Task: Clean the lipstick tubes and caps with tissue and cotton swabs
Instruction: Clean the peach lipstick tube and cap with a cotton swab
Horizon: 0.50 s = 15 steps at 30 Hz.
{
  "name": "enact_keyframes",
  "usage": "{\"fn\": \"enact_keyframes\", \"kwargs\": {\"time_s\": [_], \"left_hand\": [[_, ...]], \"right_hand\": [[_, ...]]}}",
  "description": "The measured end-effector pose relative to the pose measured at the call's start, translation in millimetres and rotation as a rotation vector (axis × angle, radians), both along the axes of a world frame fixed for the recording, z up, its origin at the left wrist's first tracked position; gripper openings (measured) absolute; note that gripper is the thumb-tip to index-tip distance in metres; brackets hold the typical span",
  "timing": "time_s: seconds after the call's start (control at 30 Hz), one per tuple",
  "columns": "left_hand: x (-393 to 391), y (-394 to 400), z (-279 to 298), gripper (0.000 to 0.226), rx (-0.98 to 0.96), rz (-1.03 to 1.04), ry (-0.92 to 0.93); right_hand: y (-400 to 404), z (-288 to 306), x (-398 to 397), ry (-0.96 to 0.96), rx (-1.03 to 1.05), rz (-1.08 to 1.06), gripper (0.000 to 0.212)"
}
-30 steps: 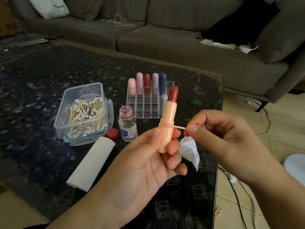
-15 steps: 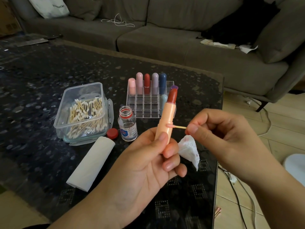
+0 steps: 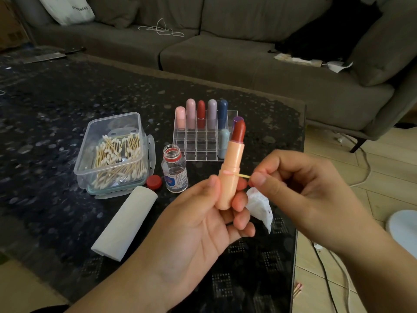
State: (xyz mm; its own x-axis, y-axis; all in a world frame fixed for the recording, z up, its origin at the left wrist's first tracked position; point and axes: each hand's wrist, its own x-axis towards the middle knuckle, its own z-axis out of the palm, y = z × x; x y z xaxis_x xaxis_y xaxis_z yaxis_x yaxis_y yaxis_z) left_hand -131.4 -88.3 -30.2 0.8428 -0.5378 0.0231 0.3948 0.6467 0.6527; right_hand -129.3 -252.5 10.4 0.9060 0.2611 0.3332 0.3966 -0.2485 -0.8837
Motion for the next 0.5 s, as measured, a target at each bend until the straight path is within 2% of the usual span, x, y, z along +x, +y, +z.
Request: {"fn": "enact_keyframes", "kwargs": {"time_s": [0.13, 0.5], "left_hand": [[0, 1, 2, 0.032, 0.004, 0.017, 0.047], [-5, 3, 10, 0.035, -0.042, -0.056, 0.137]], "right_hand": [[-6, 2, 2, -0.024, 0.003, -0.067, 0.021], [-6, 0, 2, -0.029, 0.007, -0.049, 0.023]]}}
